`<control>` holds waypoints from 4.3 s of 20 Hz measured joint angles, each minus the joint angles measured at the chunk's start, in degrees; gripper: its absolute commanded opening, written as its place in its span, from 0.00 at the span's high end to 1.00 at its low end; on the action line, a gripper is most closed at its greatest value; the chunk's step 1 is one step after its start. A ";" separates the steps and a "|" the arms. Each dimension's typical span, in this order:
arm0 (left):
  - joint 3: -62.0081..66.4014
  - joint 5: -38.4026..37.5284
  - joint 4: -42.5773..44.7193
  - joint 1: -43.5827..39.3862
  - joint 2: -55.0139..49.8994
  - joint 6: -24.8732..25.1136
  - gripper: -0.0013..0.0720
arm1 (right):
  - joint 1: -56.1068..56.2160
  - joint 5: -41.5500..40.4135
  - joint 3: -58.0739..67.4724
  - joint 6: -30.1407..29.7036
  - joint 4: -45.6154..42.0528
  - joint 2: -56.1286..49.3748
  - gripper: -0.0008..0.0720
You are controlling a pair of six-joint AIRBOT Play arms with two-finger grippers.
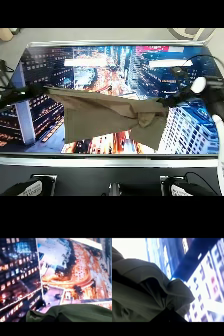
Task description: Fold the shirts.
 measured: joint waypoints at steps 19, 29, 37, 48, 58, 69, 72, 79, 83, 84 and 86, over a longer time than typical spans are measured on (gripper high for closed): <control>-13.57 -31.54 8.85 7.93 -9.40 -3.52 0.17 | -22.69 12.41 1.99 -15.13 13.70 -9.16 0.39; -23.54 -22.93 2.60 -0.24 -8.35 -2.36 0.82 | -23.58 16.92 1.33 -19.39 17.20 -13.68 0.22; -23.91 -18.97 1.81 -2.69 -7.65 -3.52 0.95 | -18.12 13.35 1.40 -21.88 22.25 -21.00 0.47; 5.64 -22.60 2.43 1.18 2.49 0.55 0.95 | -15.45 12.79 17.59 -26.03 21.35 -9.79 0.97; 54.90 -13.09 5.14 3.17 21.09 -0.79 0.95 | -15.47 -3.30 38.45 -28.09 15.58 29.42 0.97; 51.65 -23.96 14.86 3.06 18.05 -5.03 0.95 | -15.43 5.95 39.41 -20.46 14.45 25.22 0.97; 41.59 -28.65 16.81 1.77 12.22 -5.16 0.95 | -14.82 16.59 39.21 -18.03 14.21 14.51 0.97; 22.77 -25.55 18.80 -2.19 -8.39 -4.85 0.95 | -6.95 25.51 38.91 -13.92 7.78 -14.86 0.97; 26.43 -20.70 18.67 -2.67 -21.07 -4.79 0.95 | -4.09 15.23 38.91 -11.56 7.52 -25.16 0.97; 28.06 -20.15 18.56 -2.67 -23.87 -4.79 0.95 | -3.76 12.31 38.86 -10.88 7.52 -27.08 0.97; 31.56 -19.34 18.45 -2.78 -28.94 -4.79 0.95 | -3.37 6.47 38.88 -10.21 7.52 -29.57 0.97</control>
